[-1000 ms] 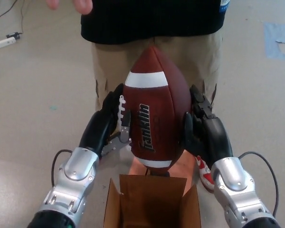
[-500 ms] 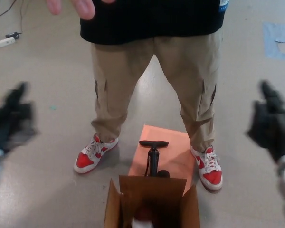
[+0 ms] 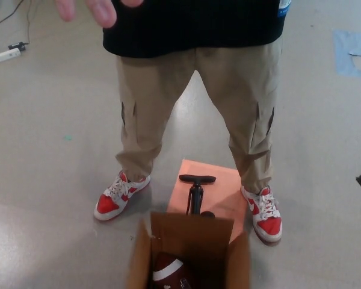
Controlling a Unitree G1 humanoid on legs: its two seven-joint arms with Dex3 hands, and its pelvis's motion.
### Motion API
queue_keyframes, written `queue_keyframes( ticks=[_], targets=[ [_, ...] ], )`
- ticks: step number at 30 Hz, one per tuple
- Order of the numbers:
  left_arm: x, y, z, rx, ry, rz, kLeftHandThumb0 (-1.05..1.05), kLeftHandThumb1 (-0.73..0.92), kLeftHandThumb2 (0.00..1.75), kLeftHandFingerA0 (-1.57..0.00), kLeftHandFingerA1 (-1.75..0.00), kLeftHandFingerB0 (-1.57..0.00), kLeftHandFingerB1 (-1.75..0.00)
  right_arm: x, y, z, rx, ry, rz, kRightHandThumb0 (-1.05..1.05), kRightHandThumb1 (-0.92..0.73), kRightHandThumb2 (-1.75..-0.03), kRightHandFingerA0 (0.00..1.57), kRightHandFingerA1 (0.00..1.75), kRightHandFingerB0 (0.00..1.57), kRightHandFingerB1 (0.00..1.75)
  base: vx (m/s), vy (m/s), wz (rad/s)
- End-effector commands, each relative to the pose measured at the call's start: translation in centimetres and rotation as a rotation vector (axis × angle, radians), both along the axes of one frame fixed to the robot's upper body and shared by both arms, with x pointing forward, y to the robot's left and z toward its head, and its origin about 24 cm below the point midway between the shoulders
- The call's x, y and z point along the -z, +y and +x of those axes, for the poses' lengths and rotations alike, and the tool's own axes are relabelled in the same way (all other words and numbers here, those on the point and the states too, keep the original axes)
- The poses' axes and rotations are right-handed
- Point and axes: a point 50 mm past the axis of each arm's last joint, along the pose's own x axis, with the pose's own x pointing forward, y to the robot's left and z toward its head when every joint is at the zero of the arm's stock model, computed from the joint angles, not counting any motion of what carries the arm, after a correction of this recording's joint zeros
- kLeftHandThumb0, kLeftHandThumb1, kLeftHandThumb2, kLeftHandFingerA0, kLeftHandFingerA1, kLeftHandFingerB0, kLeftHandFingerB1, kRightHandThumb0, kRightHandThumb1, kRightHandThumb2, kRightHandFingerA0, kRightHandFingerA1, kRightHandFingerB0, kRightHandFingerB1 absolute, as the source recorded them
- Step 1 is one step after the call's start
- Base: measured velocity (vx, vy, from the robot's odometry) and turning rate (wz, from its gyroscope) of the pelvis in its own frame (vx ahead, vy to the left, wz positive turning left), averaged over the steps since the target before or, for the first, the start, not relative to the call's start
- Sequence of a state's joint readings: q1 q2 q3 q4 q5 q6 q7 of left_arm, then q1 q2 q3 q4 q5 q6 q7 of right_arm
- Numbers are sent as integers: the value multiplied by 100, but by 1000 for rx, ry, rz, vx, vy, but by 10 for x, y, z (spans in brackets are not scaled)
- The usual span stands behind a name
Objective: Use both hands to pick up a football from a person and place it into a container beneath
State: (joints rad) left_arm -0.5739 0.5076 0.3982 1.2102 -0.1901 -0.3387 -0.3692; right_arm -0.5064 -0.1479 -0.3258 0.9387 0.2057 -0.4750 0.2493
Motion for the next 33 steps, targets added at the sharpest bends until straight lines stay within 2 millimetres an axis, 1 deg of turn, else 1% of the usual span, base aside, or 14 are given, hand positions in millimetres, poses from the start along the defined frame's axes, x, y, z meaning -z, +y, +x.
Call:
queue_keyframes(
  ticks=[1,6,10,13,21,22,24,25,26,27,28,31,32,33],
  targets=[
    [5,-2,-3,15,-7,3,-83,83,116,0,-13,0,-12,-11,6,4,-11,-65,6,-89,-84,-115,0,12,0,10,0,0,0],
    [13,-11,1,27,21,-19,-90,88,117,0,-7,0,-6,-17,19,11,-19,-93,42,-89,-81,-113,0,12,0,10,0,0,0],
    [25,-16,-3,28,63,-33,-86,82,116,0,-12,0,-11,-2,23,13,-16,3,-4,-88,-83,-114,0,13,0,9,0,0,0],
    [31,-10,-14,54,116,53,-90,87,118,0,-9,0,-7,17,21,10,14,142,-149,-86,-80,-112,7,25,7,17,0,0,0],
    [45,-10,-23,64,210,107,-93,85,118,0,-7,0,-7,36,11,-3,9,245,-210,-87,-80,-112,8,30,8,18,0,0,0],
    [45,-10,-24,68,220,136,-91,85,118,0,-10,0,-8,37,11,-3,8,254,-222,-82,-92,-72,11,25,6,20,0,0,0],
    [46,-12,-24,92,237,206,-90,85,117,0,-10,0,-10,40,11,-3,-2,283,-252,-83,-92,-72,11,26,6,20,0,0,0],
    [45,-13,-24,97,236,221,-88,85,116,0,-12,0,-12,41,11,-4,-6,295,-256,-87,-81,-114,9,34,8,18,0,0,0],
    [45,-14,-24,101,235,234,-88,85,116,0,-12,0,-12,42,11,-4,-9,306,-259,-87,-81,-114,9,34,8,18,0,0,0],
    [45,-15,-24,107,238,266,-91,87,116,-3,-10,-4,-12,43,9,-4,-9,321,-261,-83,-91,-71,12,26,6,20,0,0,0],
    [45,-15,-24,112,243,286,-88,87,117,0,-11,-1,-13,45,9,-5,-9,330,-260,-83,-91,-71,11,25,6,20,0,0,0],
    [46,-15,-24,114,252,304,-88,86,117,-2,-11,-2,-14,46,8,-7,-9,337,-259,-82,-92,-71,11,24,7,21,0,0,0],
    [48,-15,-26,114,258,316,-90,87,117,-6,-12,-6,-15,47,8,-8,-12,340,-264,-89,-80,-114,9,30,9,19,0,0,0],
    [49,-15,-27,116,262,319,-91,86,116,-7,-13,-8,-15,48,8,-8,-15,339,-274,-83,-76,-112,8,37,6,23,0,0,0]
  ],
)
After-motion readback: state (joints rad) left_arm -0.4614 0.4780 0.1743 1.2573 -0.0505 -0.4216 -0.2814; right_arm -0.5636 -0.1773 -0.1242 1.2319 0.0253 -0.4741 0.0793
